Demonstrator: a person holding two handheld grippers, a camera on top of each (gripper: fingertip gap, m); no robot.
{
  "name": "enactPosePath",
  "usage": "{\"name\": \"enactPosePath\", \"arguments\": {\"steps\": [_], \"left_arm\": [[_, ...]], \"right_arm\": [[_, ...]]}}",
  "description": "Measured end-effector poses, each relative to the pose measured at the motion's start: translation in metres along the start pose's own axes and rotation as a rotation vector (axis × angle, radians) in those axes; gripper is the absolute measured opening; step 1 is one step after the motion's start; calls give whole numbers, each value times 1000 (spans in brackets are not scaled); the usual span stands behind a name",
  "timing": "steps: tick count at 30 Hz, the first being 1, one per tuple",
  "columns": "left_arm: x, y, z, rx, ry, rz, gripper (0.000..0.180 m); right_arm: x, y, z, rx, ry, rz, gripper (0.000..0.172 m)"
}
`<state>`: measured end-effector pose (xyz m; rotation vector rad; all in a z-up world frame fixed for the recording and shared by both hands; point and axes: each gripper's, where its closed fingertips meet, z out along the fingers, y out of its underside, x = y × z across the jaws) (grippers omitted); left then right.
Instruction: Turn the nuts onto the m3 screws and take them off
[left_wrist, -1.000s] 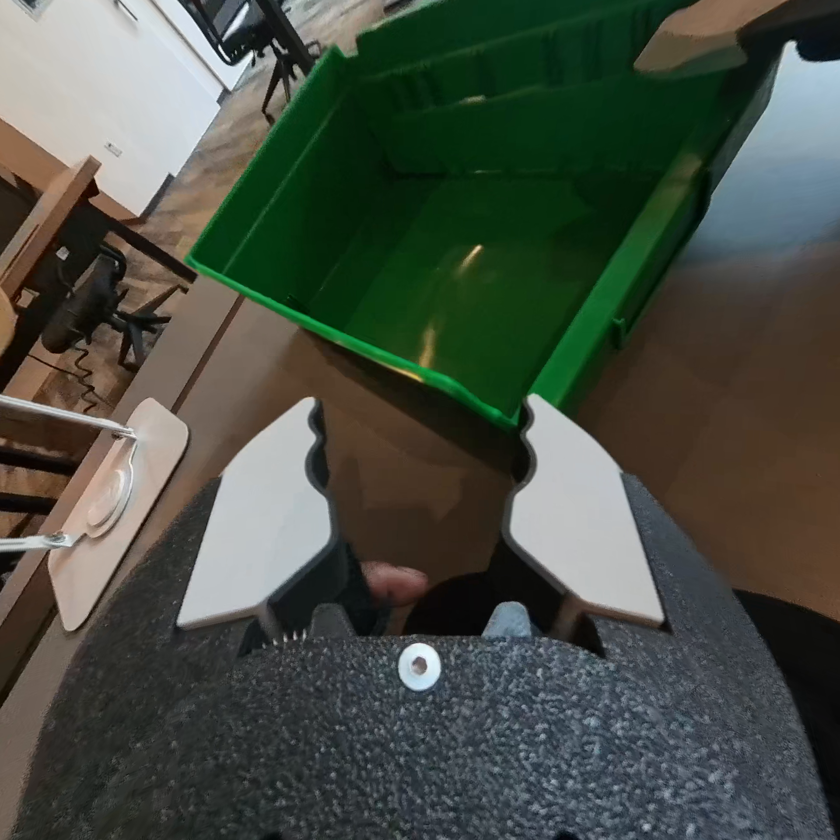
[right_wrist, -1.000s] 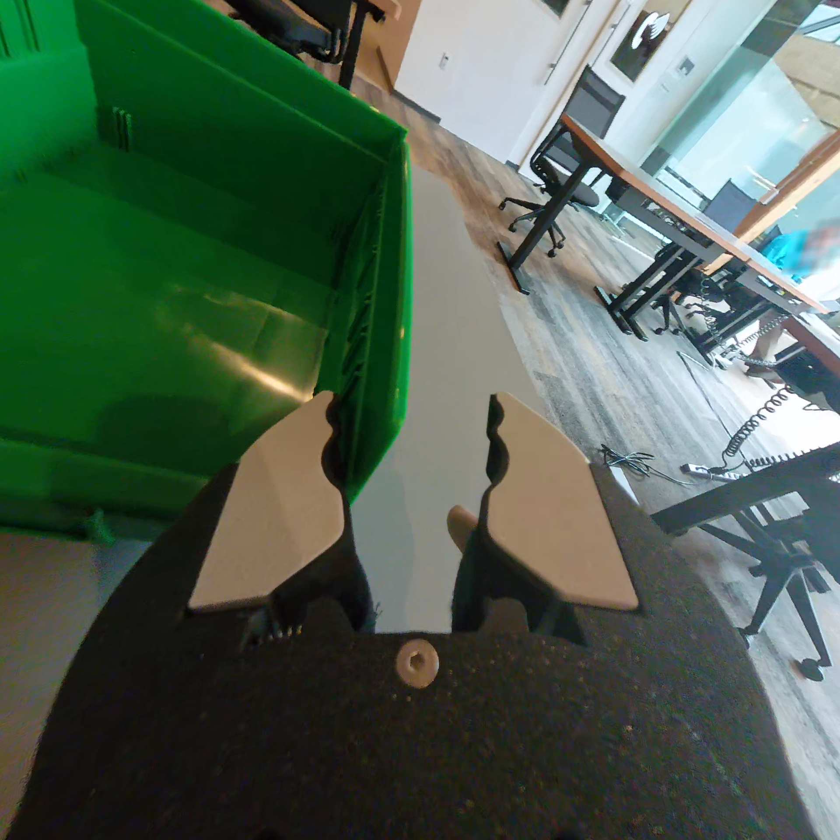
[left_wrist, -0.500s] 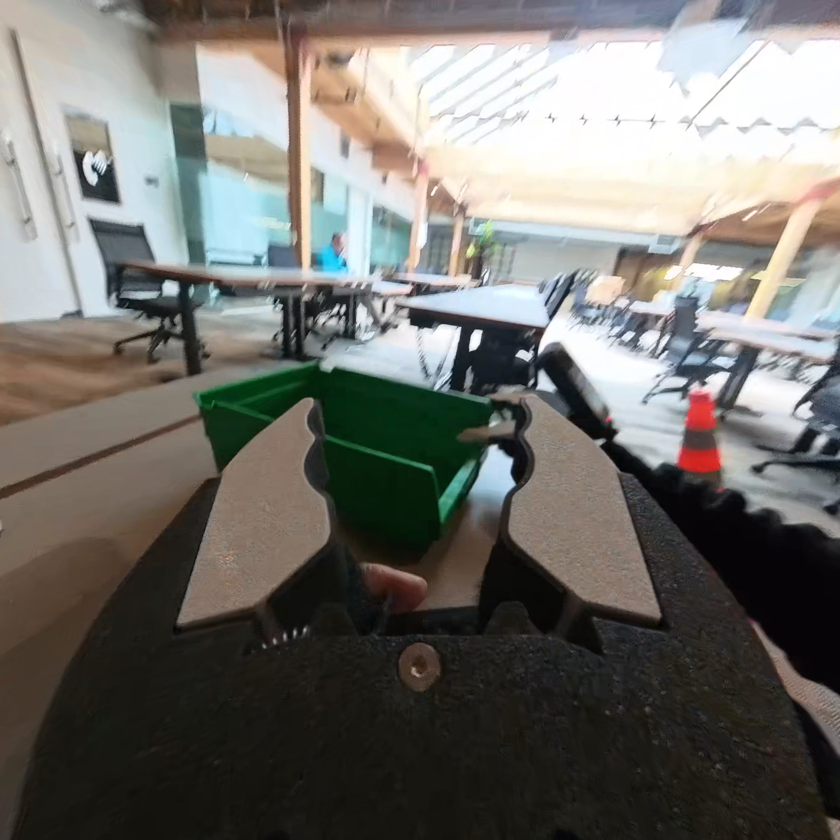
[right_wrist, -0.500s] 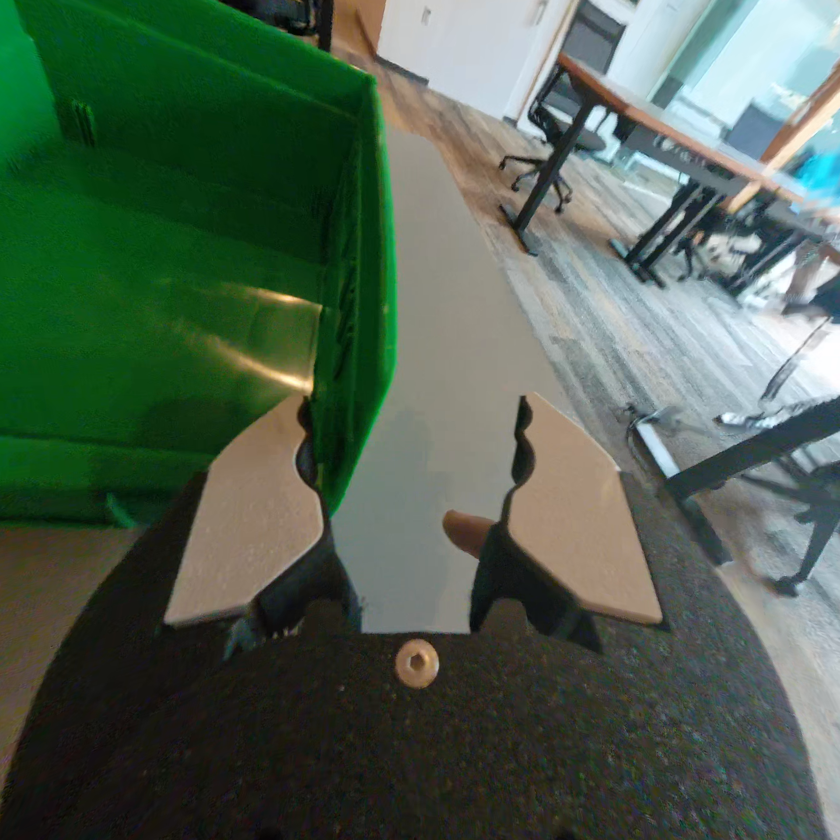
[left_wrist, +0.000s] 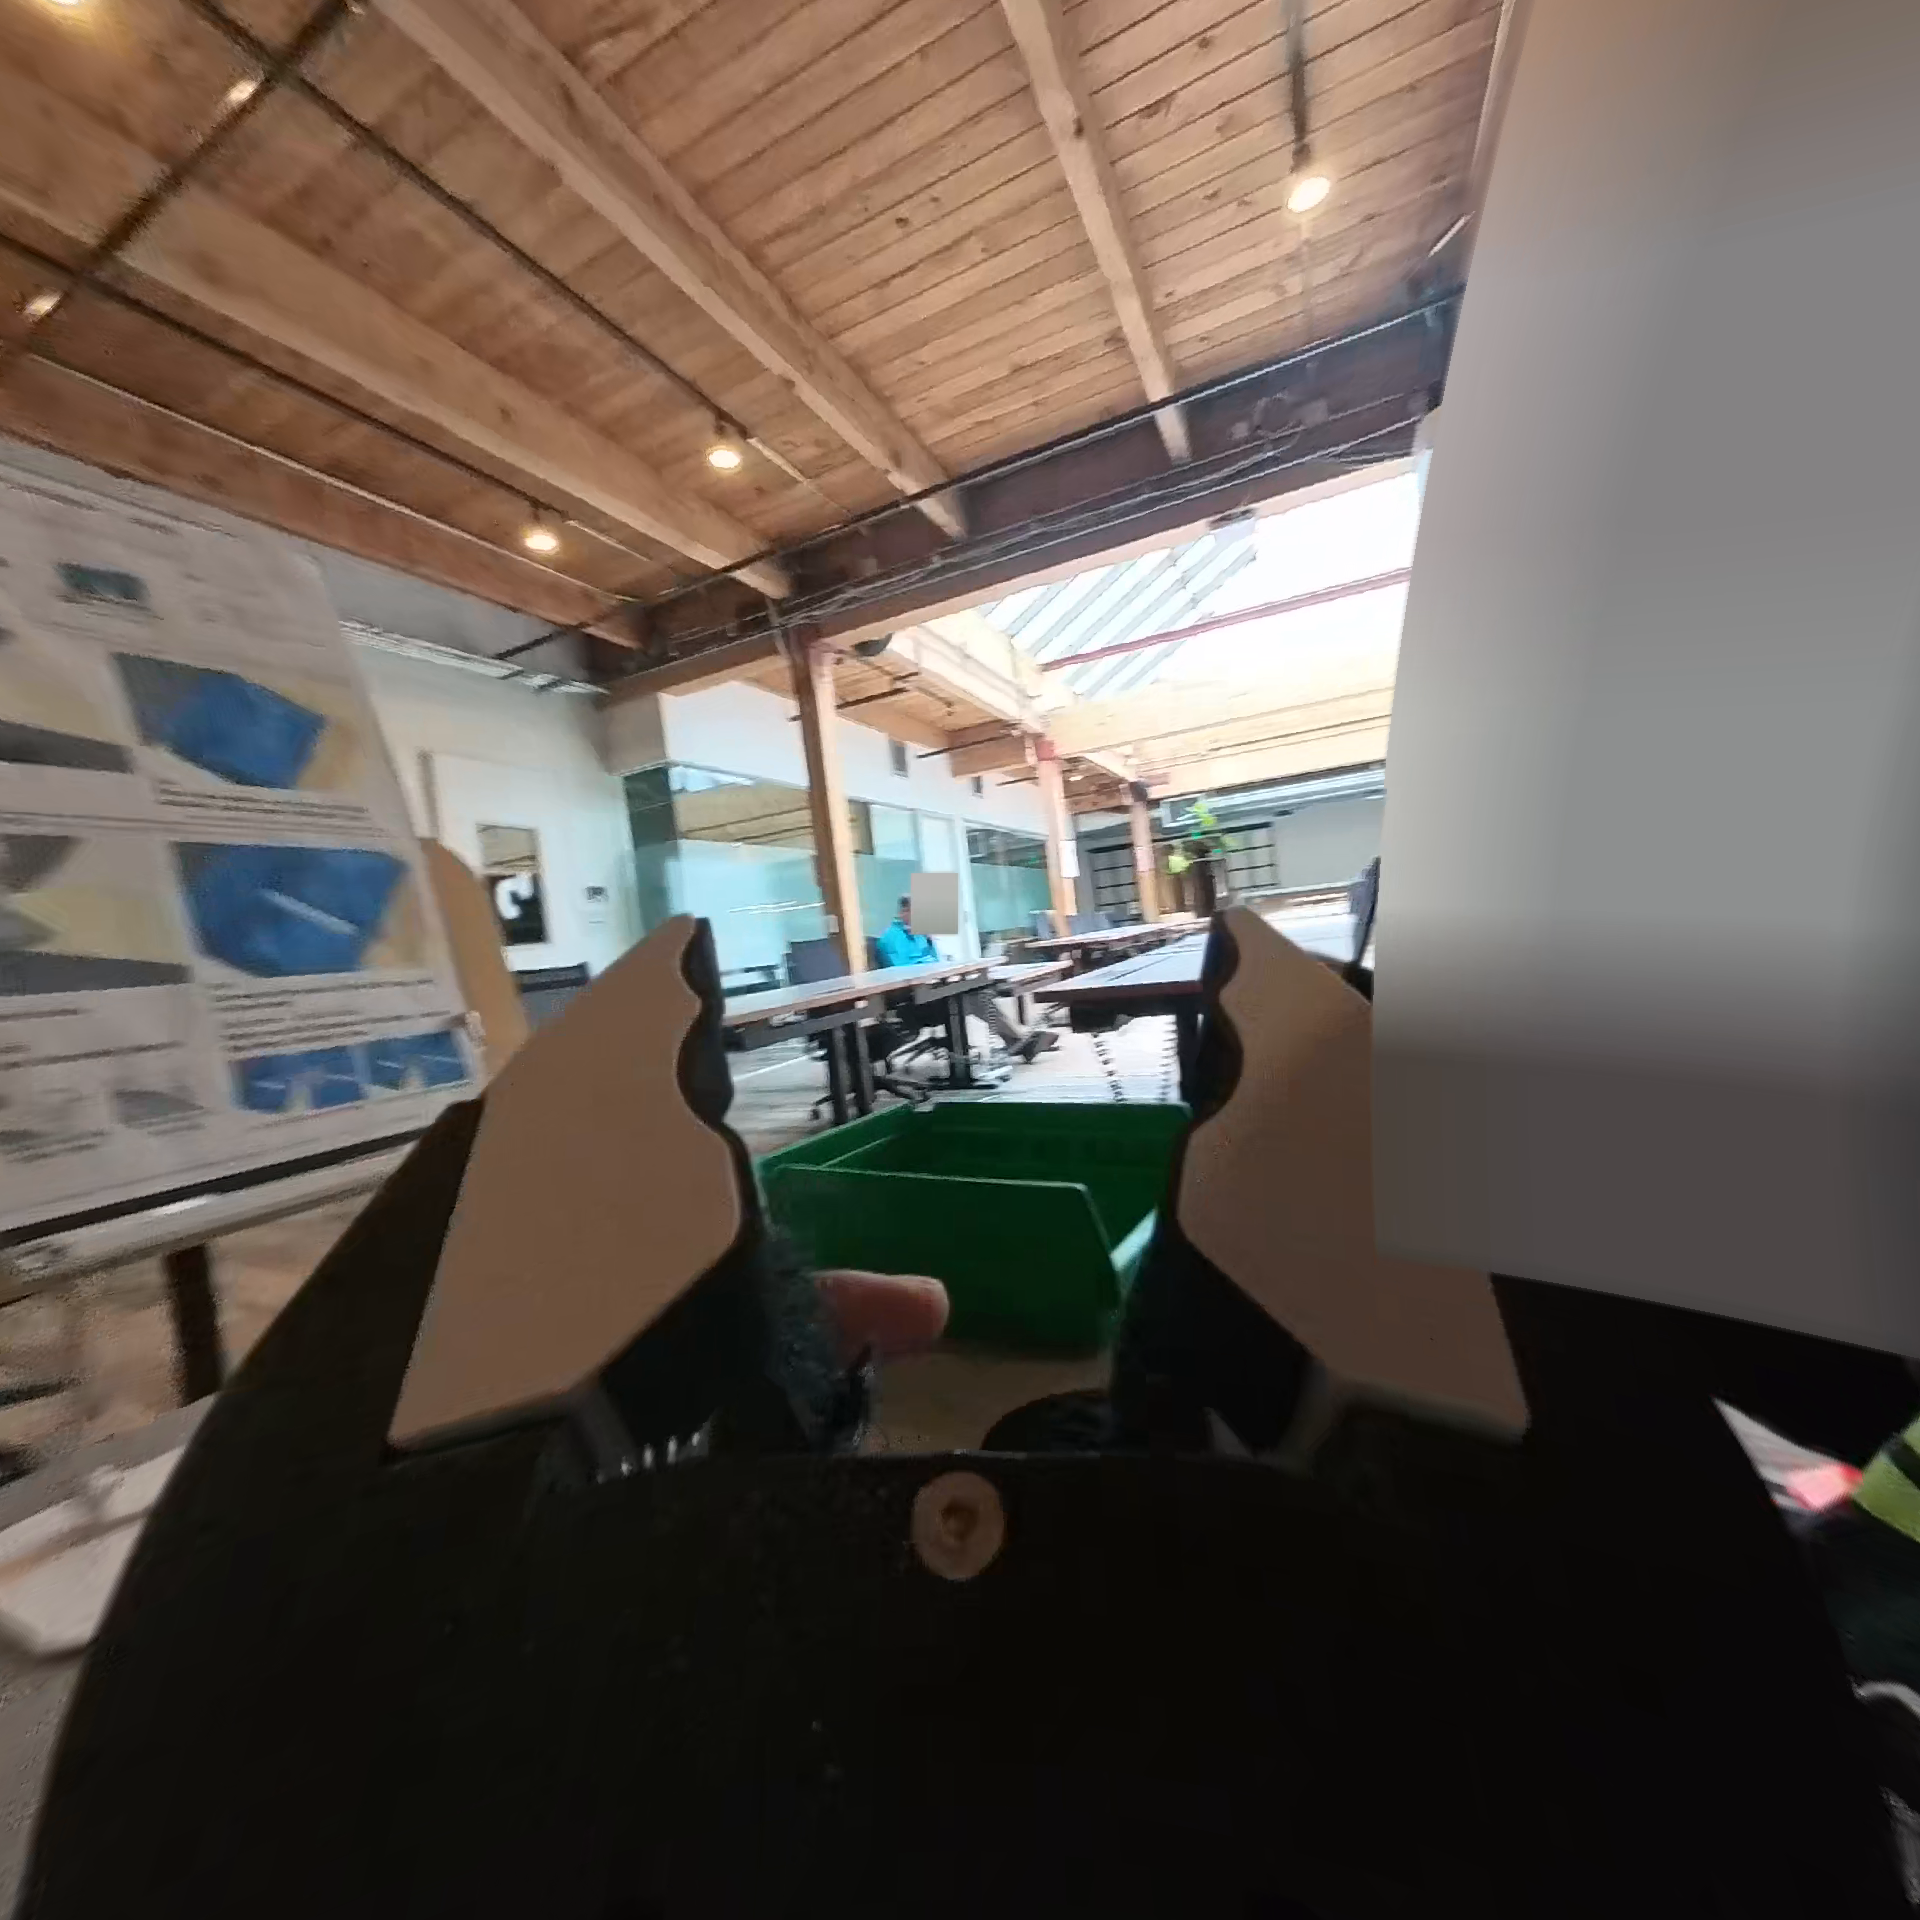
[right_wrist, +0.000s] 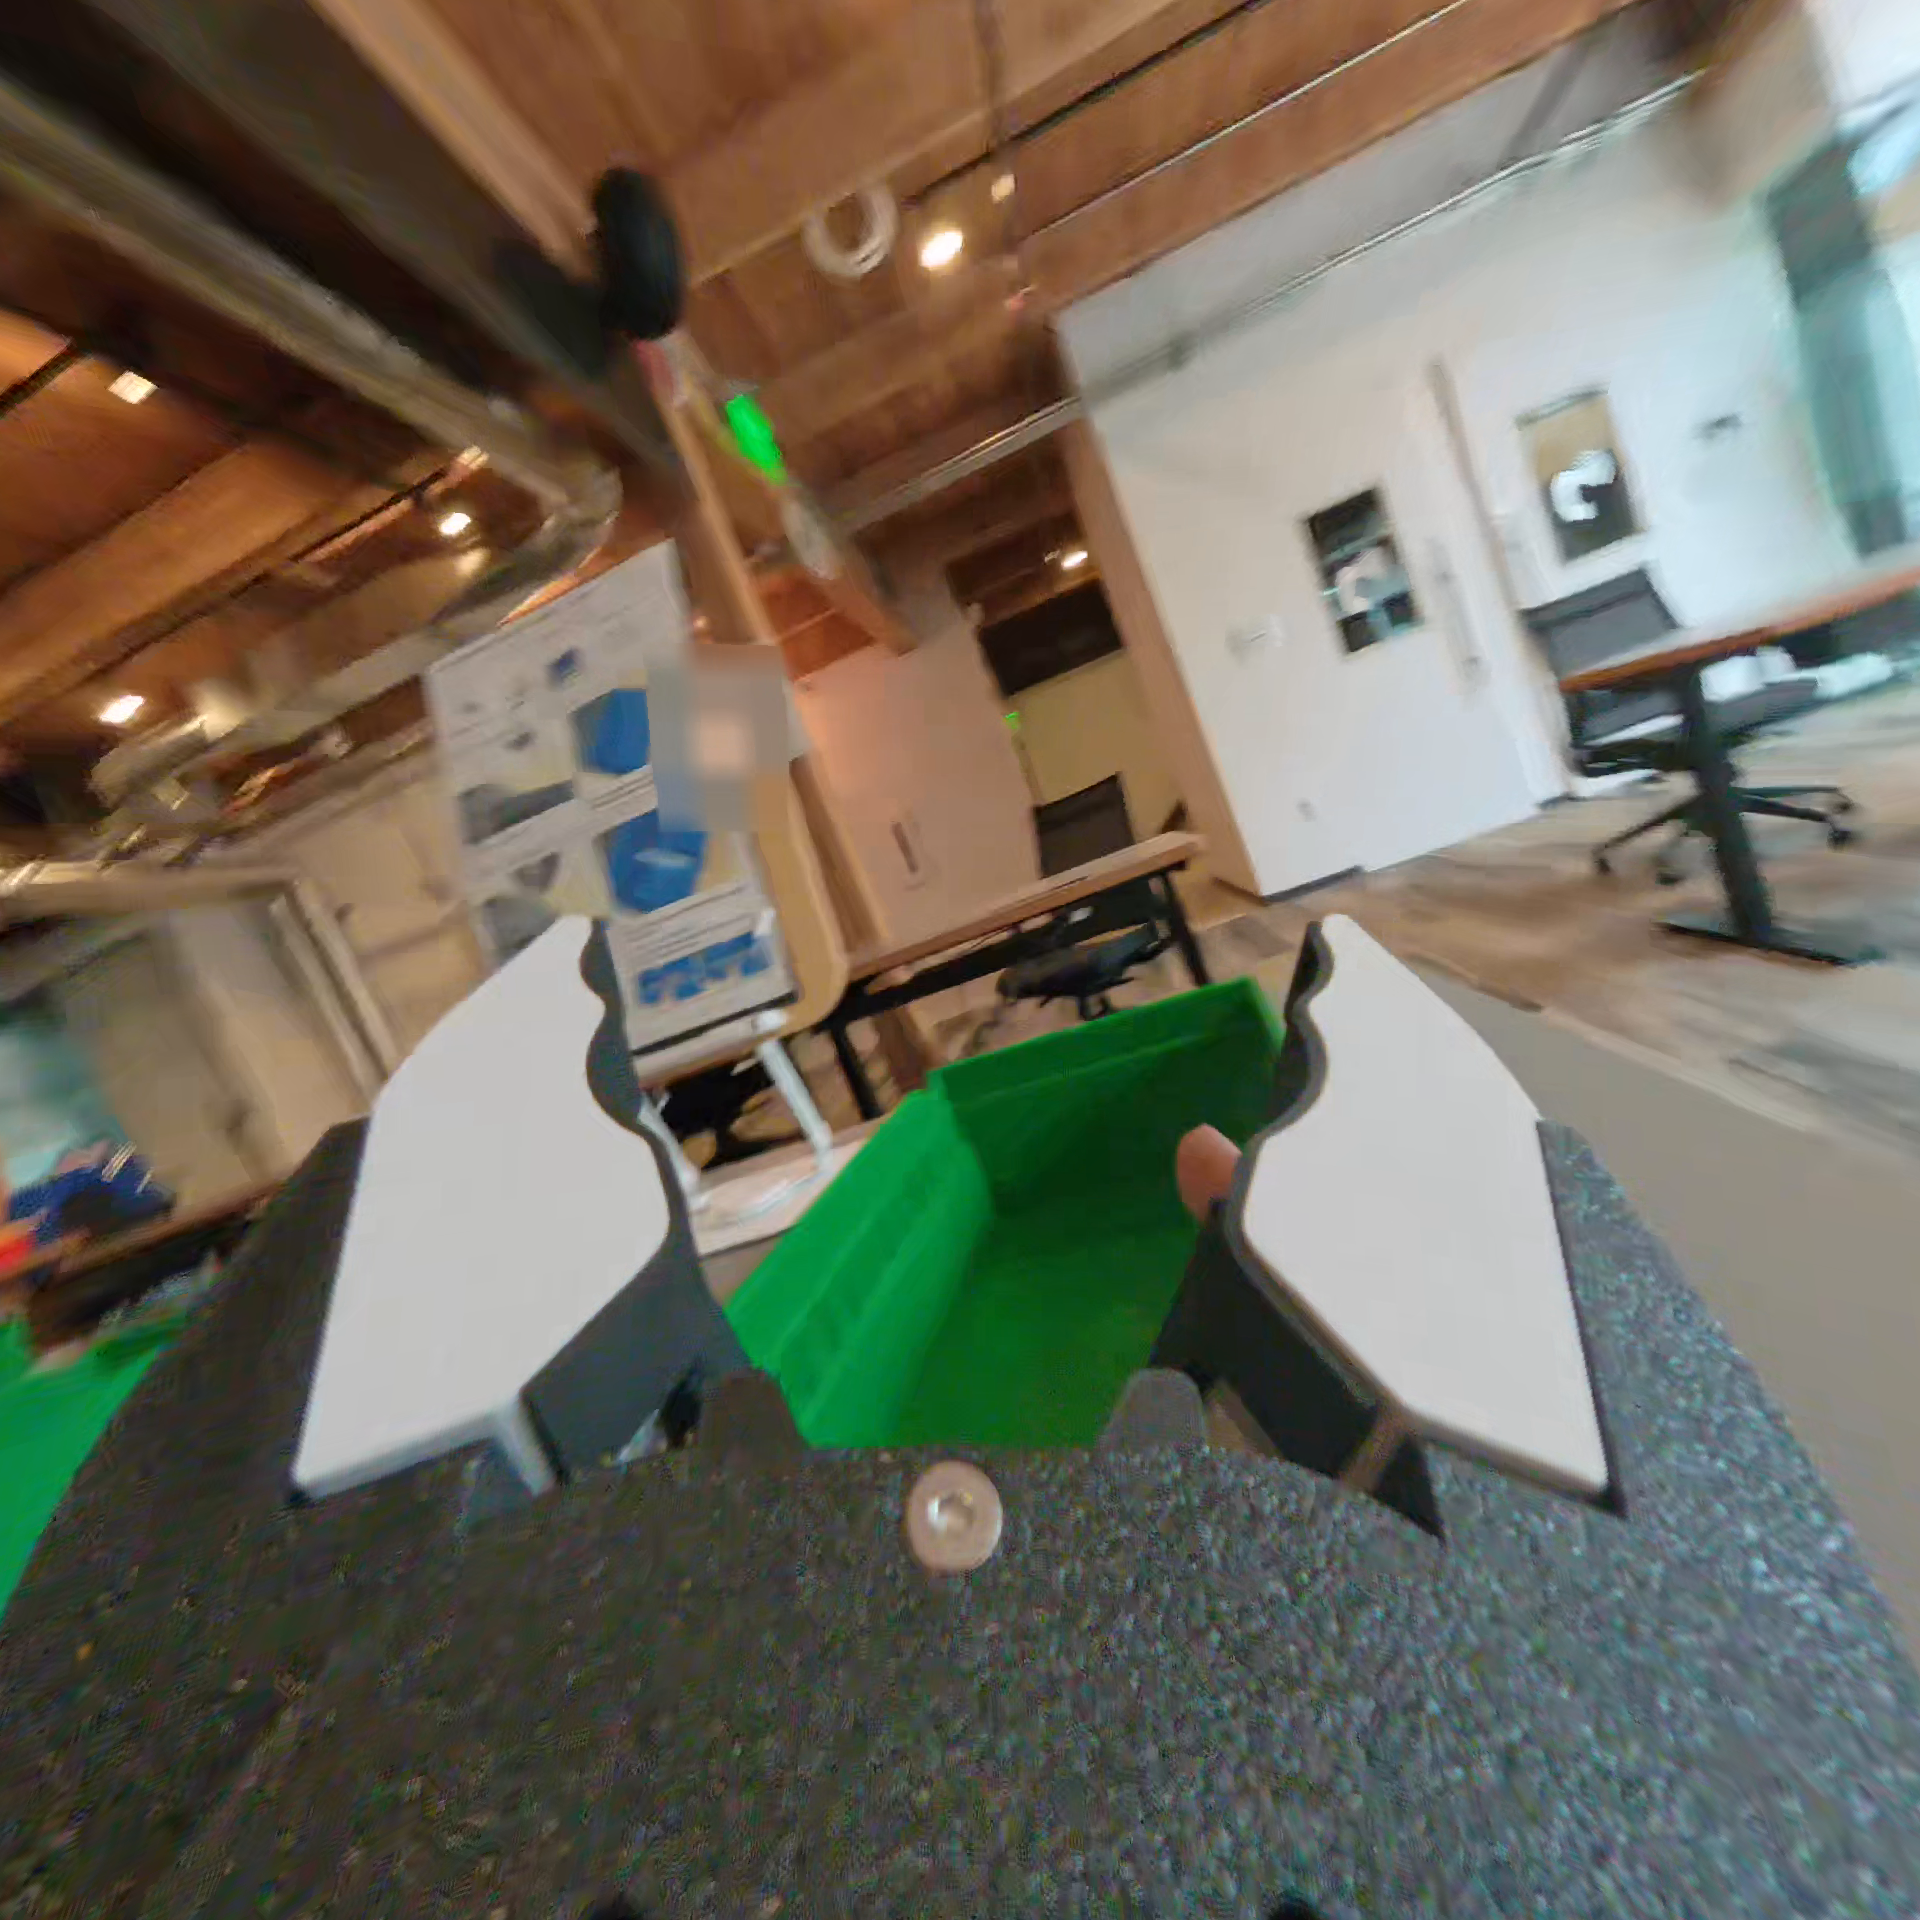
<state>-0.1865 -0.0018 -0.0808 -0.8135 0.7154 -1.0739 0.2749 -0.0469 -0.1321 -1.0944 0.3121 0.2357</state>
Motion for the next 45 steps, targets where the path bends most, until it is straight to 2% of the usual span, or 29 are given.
{"name": "enactPosePath", "arguments": {"steps": [2, 7, 10, 12, 13, 14, 15, 17, 20, 22, 26, 32, 39, 45], "left_arm": [[-10, -11, -18, -25, -68, 12, 87], [-44, -40, -69, -25, -267, 84, 79], [-87, -37, -120, -185, -542, 210, 73], [-117, -25, -165, -363, -742, 286, 69], [-128, -18, -185, -439, -811, 299, 69], [-137, -9, -201, -505, -861, 294, 69], [-143, 0, -216, -566, -902, 280, 68], [-153, 16, -236, -648, -962, 264, 66], [-167, 35, -254, -747, -1032, 293, 54], [-173, 51, -257, -825, -1024, 283, 48], [-175, 72, -254, -881, -978, 223, 48], [-170, 79, -242, -856, -951, 182, 49], [-172, 99, -247, -927, -955, 170, 53], [-172, 98, -252, -932, -981, 153, 49]], "right_arm": [[-49, 4, 12, -54, -123, -29, 114], [-150, 5, 37, -25, -350, 76, 89], [-205, 22, 47, -12, -497, 70, 73], [-229, 50, 55, -41, -527, 4, 60], [-239, 68, 58, -61, -551, -41, 48], [-247, 87, 60, -81, -568, -73, 35], [-250, 105, 63, -93, -562, -96, 16], [-252, 137, 67, -101, -542, -145, 4], [-257, 180, 63, -179, -570, -197, 3], [-257, 194, 61, -219, -576, -267, 4], [-254, 194, 61, -225, -573, -235, 5], [-234, 195, 67, -258, -487, -124, 6], [-241, 209, 63, -318, -518, -204, 6], [-240, 223, 64, -390, -502, -231, 10]]}}
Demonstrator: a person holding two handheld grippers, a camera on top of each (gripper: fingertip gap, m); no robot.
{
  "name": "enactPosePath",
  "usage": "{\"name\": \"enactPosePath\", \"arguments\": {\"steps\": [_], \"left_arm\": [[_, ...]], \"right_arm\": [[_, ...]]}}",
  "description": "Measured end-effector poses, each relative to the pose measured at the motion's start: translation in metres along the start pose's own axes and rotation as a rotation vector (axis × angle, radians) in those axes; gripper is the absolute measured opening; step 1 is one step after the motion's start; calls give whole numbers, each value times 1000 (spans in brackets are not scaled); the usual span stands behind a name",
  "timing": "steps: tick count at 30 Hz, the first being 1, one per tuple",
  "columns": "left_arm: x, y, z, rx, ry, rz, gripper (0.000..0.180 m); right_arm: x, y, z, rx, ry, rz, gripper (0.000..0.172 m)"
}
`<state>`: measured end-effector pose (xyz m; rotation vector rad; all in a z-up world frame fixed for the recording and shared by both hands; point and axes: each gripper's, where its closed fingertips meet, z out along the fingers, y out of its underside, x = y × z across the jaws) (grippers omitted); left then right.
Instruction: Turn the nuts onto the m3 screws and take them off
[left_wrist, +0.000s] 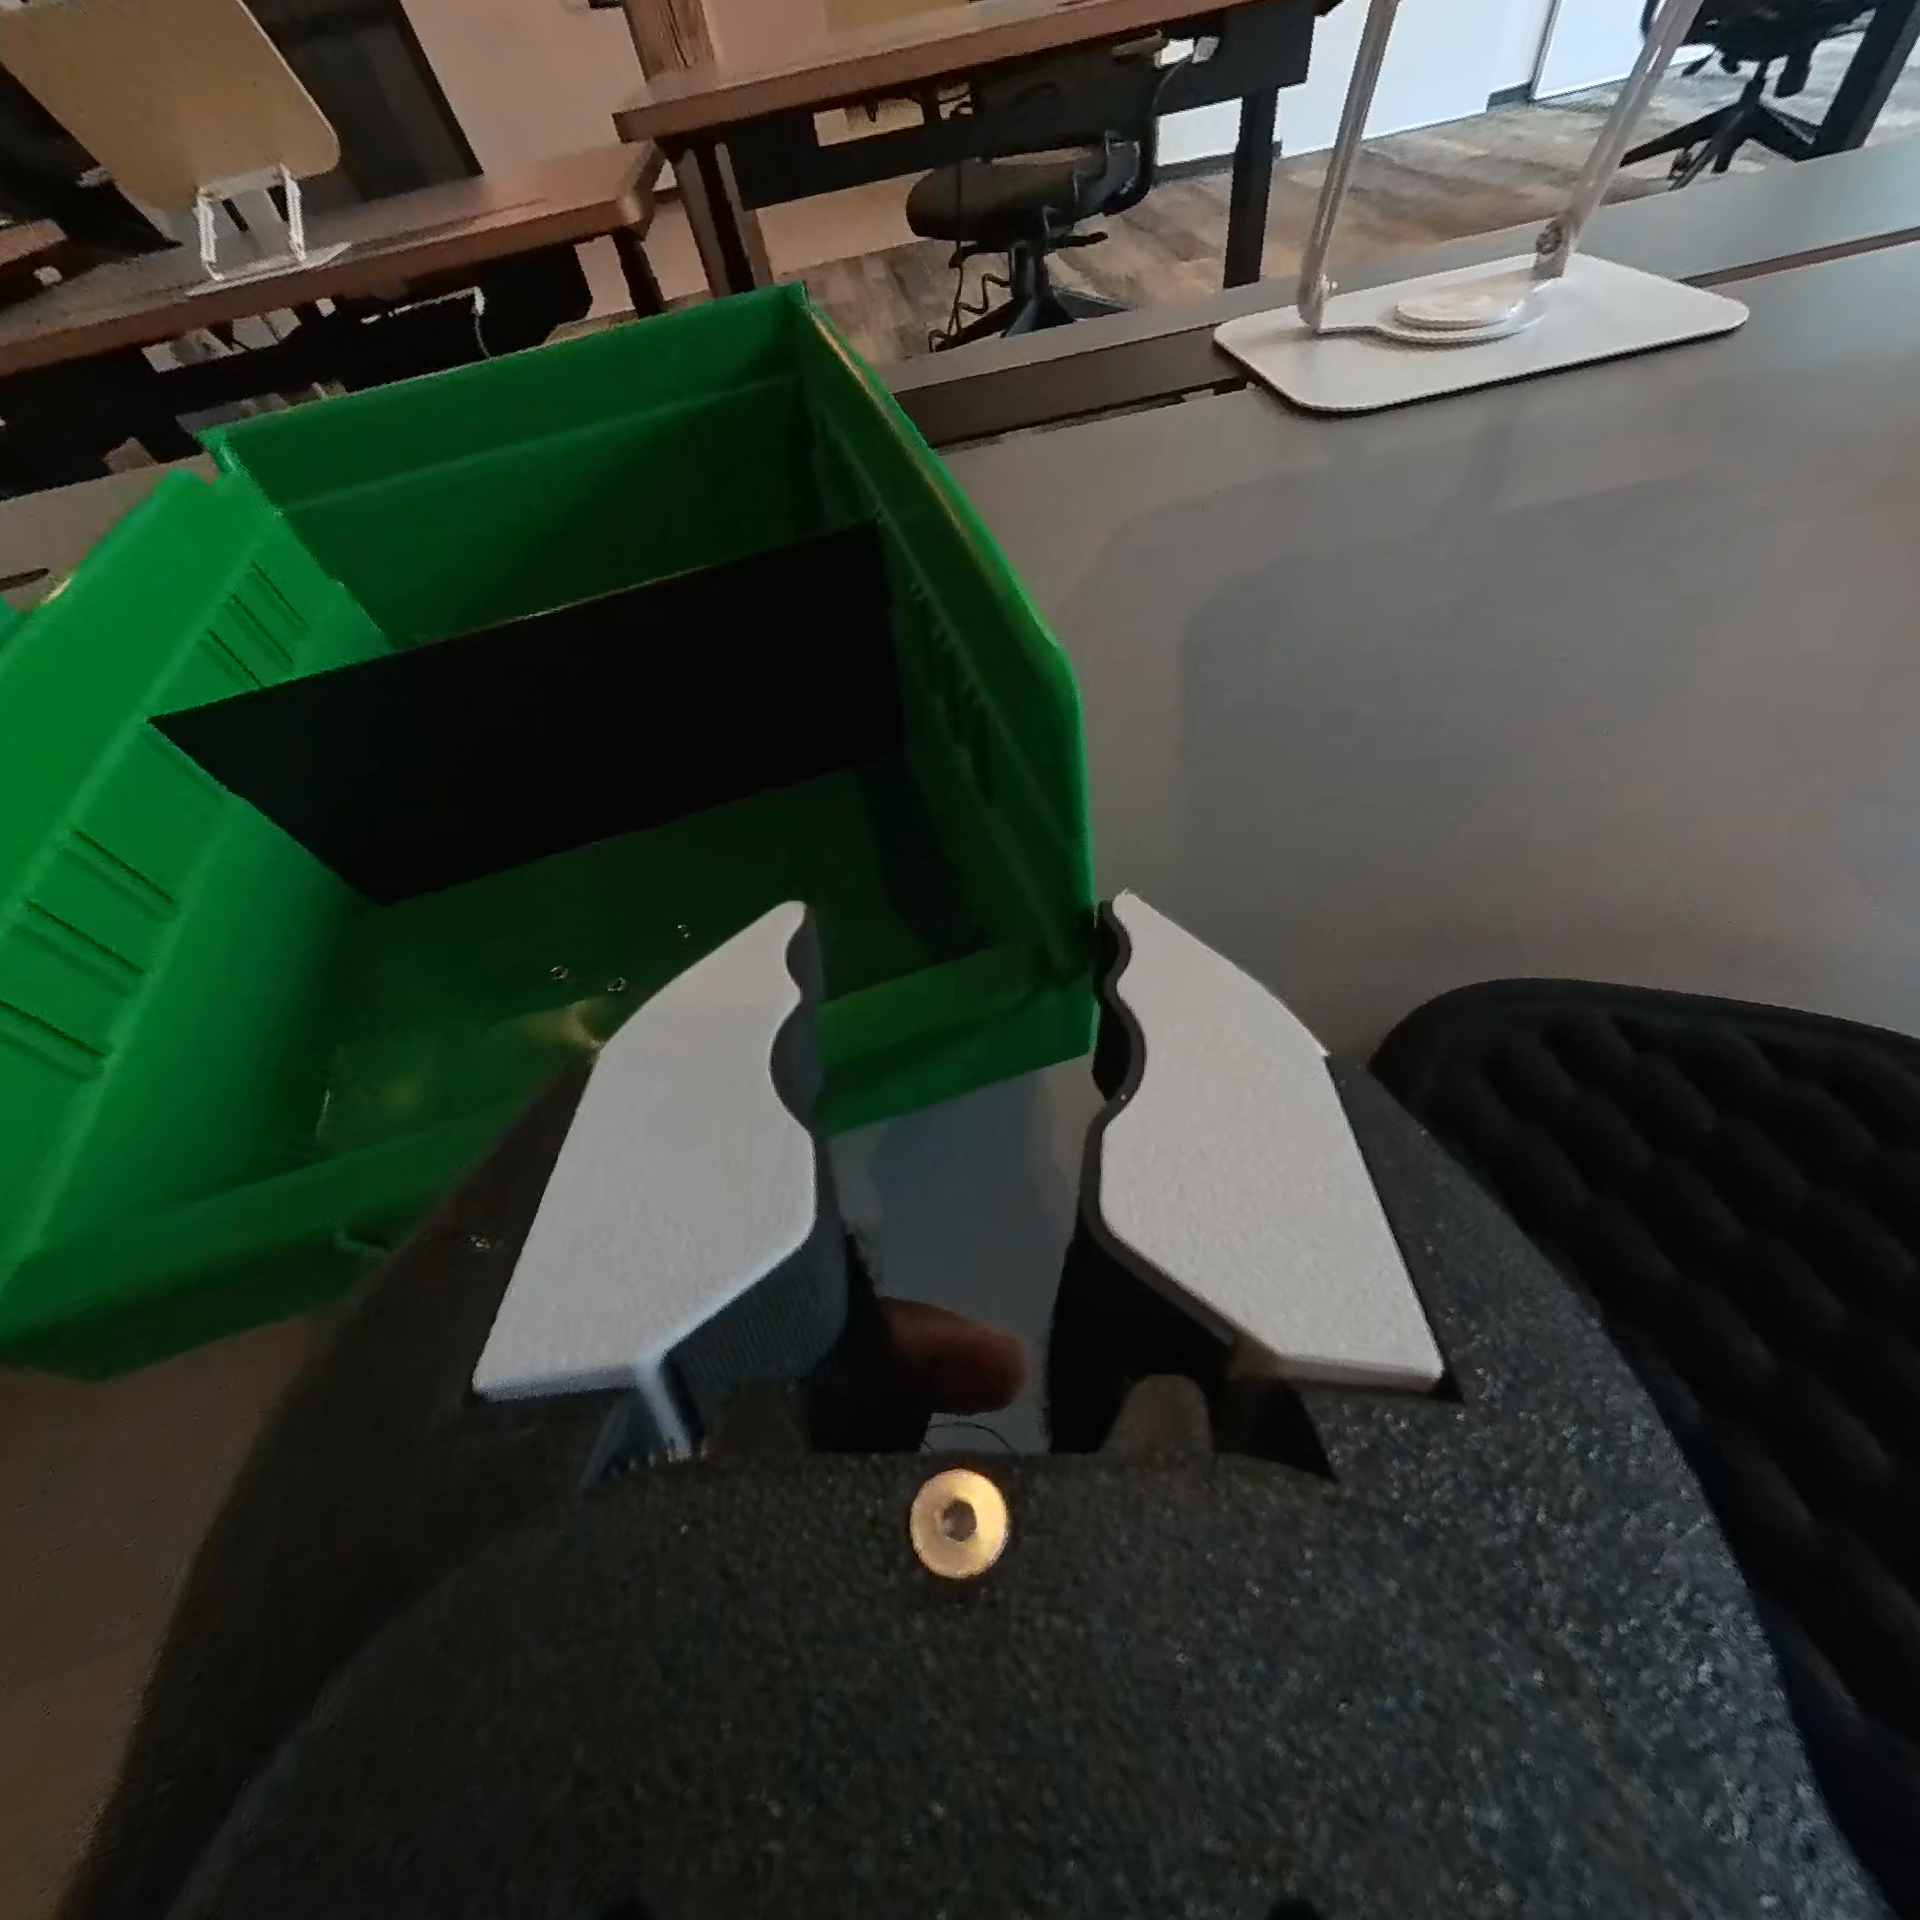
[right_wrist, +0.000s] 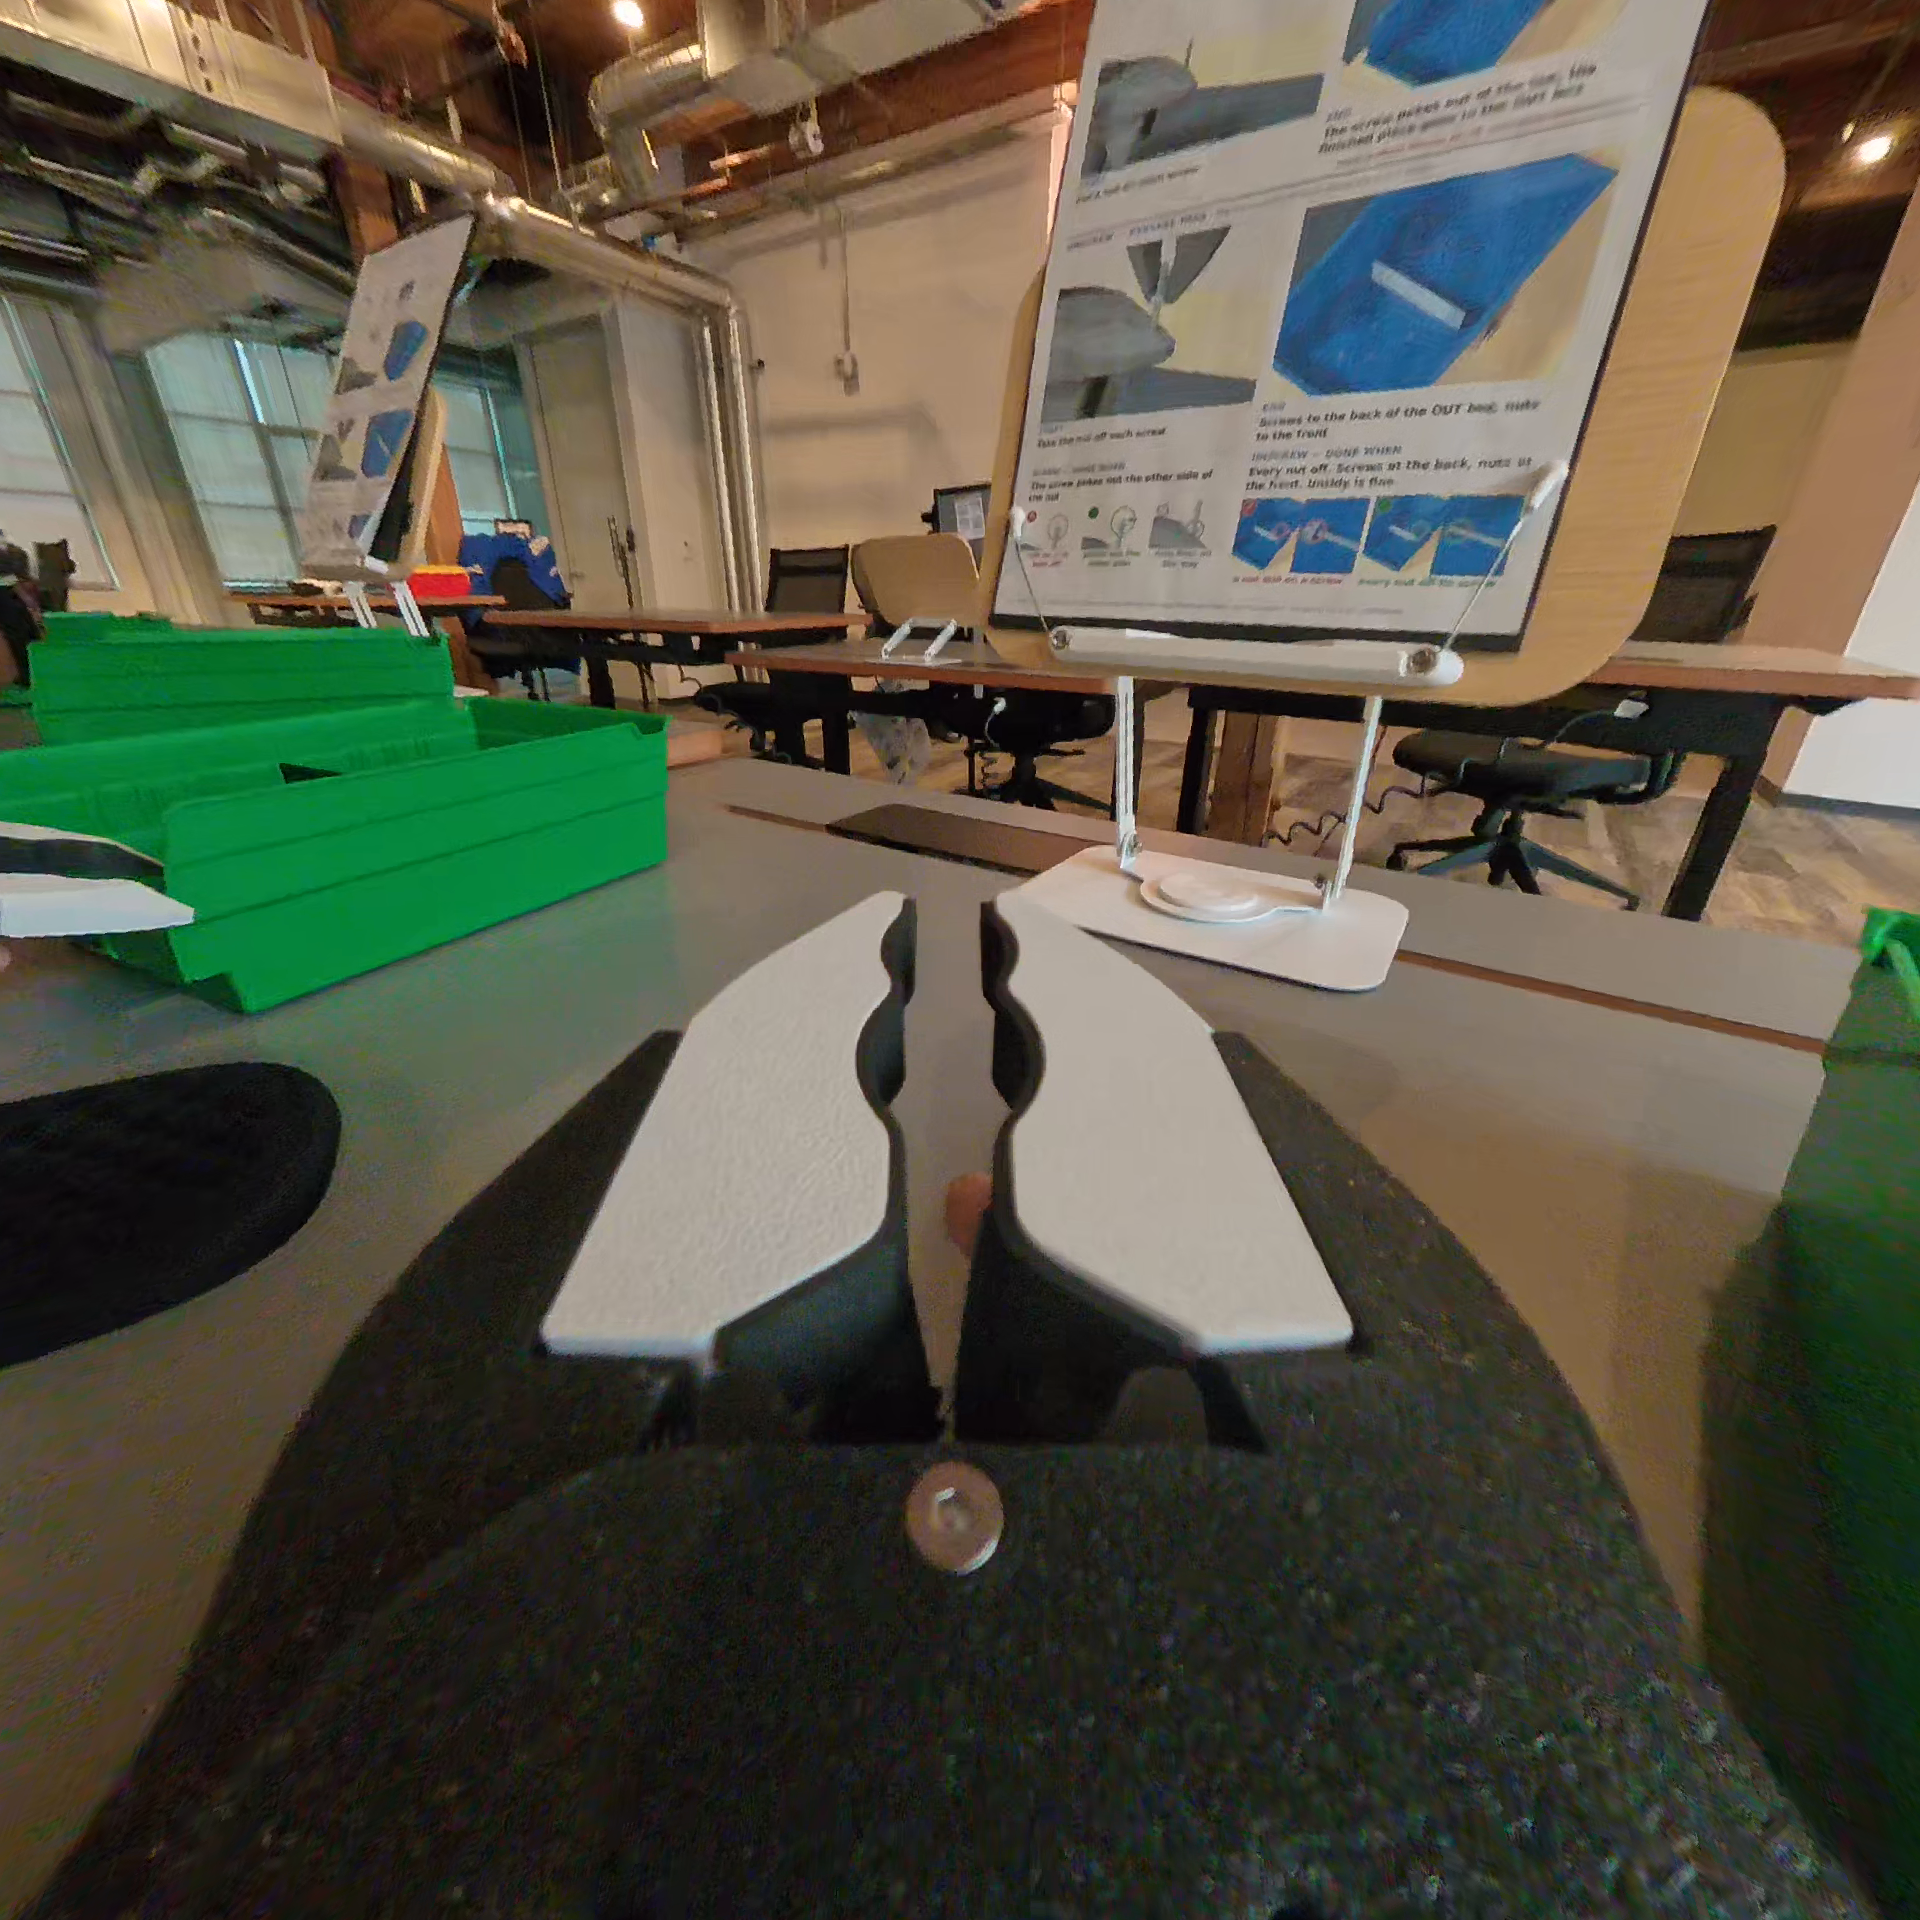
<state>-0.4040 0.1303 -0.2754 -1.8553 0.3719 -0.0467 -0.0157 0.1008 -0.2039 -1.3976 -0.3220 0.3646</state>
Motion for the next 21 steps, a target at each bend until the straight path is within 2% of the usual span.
{"name": "enactPosePath", "arguments": {"steps": [10, 21], "left_arm": [[5, -10, -8, -47, -121, 138, 48], [9, -23, -13, -9, -115, 139, 48]], "right_arm": [[5, 7, 1, -39, 24, 18, 13], [7, 12, 1, -64, 31, 13, 13]]}}
